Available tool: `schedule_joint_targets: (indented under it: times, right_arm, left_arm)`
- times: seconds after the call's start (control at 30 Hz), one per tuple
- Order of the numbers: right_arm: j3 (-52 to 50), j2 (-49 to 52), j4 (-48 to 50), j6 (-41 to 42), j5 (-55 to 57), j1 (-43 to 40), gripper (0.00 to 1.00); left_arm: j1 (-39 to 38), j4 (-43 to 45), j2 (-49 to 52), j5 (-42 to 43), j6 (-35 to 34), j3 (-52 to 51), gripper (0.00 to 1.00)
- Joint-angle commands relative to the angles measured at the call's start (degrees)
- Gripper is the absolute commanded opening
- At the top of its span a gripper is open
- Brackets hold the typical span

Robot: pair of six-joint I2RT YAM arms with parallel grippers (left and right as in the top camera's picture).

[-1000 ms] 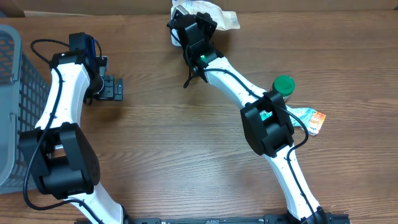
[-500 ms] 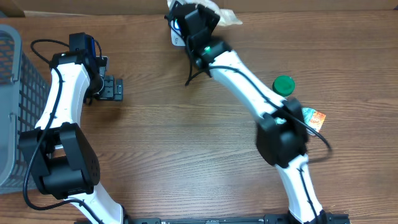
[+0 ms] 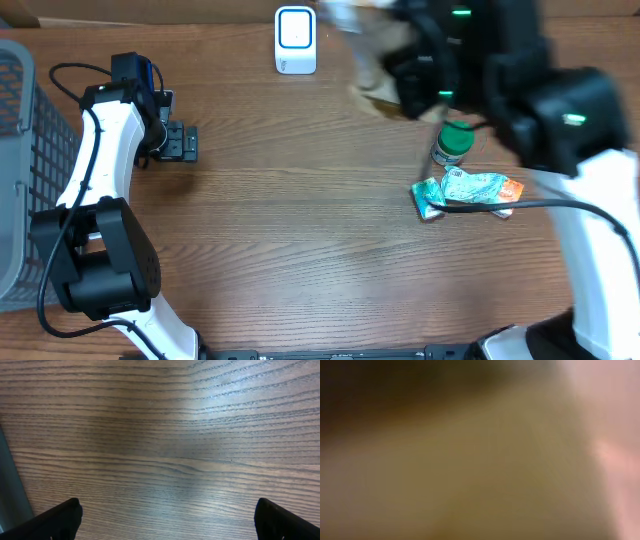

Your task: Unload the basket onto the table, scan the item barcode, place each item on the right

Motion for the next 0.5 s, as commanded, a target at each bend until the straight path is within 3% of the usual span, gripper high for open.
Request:
schedule_joint_targets:
  times: [0.0,0.1,0.2,0.47]
  right_arm:
    - [-0.1,0.4,-9.8,7.8,-4.9,-9.2,0.04]
    - [-2.0,1.5,-15.1,8.0,-4.9,-16.5,0.04]
    - [-8.6,2.2,-14.0,9.7,-5.4,-23.9,0.04]
    - [-32.3,2.4,0.4,11.0,-12.5,-32.5,0.04]
  left_arm:
    - [-0.1,0.0,0.2,-0.3,0.7,0.9,0.99]
    - [-0.1,0.0,0.2,-0.3,0.7,0.9,1.0]
    - [-0.1,0.0,0.2,-0.3,0.7,0.9,1.0]
    - [-0.1,0.0,0.2,-0.3,0.7,0.9,1.0]
